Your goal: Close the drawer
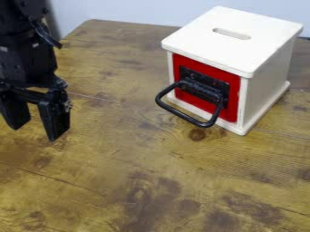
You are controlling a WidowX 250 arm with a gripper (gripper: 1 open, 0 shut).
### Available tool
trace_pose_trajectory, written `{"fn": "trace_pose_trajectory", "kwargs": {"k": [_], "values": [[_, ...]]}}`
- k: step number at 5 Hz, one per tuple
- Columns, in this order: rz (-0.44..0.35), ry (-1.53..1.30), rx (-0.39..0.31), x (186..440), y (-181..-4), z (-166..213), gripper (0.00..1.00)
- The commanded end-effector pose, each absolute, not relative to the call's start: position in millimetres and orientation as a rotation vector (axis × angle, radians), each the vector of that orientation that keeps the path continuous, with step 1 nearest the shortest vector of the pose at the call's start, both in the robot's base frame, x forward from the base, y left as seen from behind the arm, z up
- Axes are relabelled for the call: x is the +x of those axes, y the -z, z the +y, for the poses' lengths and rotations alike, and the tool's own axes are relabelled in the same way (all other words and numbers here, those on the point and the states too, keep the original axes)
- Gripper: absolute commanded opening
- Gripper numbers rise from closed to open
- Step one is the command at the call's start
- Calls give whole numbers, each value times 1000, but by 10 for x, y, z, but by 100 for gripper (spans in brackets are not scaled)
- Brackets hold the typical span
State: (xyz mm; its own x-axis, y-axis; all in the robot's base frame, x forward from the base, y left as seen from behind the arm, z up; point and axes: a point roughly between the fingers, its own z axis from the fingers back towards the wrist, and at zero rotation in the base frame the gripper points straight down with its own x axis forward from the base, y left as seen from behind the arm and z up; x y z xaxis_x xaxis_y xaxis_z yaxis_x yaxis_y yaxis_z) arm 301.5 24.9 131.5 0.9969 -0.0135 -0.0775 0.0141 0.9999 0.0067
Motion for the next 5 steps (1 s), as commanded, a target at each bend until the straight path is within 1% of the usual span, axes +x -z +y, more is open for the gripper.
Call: {"fn": "trace_pose_trajectory", "kwargs": {"k": [1,2,3,4,5], "values": [[5,20,7,3096,-1553,317,100],[7,28,7,3125,-1524,346,100],[15,39,7,3125,-1353,296,100],[25,66,3,3052,-1261,136,100],[32,44,2,3067,-1388,28,100]]}}
